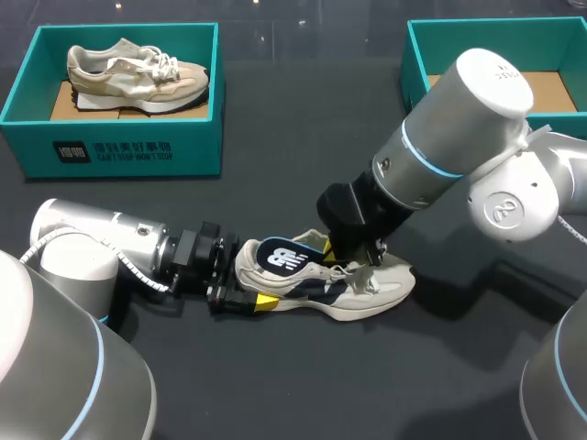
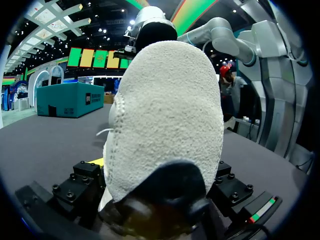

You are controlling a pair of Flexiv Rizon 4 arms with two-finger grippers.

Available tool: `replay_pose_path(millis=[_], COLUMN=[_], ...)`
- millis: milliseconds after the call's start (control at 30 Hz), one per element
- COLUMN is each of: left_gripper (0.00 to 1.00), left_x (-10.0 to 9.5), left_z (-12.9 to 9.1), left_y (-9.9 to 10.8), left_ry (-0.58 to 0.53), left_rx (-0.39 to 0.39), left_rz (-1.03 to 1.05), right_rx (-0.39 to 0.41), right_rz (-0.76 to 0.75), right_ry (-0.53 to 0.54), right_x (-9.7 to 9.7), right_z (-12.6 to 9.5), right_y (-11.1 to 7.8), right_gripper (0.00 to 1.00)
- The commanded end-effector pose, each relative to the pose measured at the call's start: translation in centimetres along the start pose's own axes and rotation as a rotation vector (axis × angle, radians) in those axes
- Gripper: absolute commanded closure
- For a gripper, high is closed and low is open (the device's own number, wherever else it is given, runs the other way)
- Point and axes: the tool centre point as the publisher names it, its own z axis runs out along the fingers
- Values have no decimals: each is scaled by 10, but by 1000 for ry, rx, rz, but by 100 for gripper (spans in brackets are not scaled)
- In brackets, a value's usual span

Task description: Take the shoe out of the shoebox, open the shoe tongue, remove and reinsert the insole, then place the shoe into the shoebox

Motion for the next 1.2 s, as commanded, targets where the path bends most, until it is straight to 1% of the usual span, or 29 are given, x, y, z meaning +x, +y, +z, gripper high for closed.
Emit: replay_pose_path(millis=[33,433,800,833,867,900,1033,1067,1100,1200], left_gripper=[100,100,100,100,100,100,100,100,100,100], left_x=[-2,-2,-2,-2,-2,-2,-2,-2,-2,-2], left_z=[1,1,1,1,1,1,1,1,1,1], left_y=[1,1,1,1,1,1,1,1,1,1], left_ry=[0,0,0,0,0,0,0,0,0,0], left_rx=[-1,-1,-1,-1,-1,-1,-1,-1,-1,-1], left_rz=[-1,-1,-1,-1,-1,-1,-1,-1,-1,-1], right_rx=[4,25,8,8,10,13,49,68,83,124], right_rz=[-28,-133,-164,-166,-168,-169,-148,-134,-121,-75], right_ry=[10,47,71,73,74,75,85,90,95,109], right_x=[-5,-11,-15,-16,-16,-17,-17,-17,-17,-17], right_z=[-5,-4,-1,-1,-2,-2,-5,-6,-6,-8], right_y=[7,43,55,56,57,59,62,63,63,64], right_gripper=[100,100,100,93,82,75,67,63,57,56])
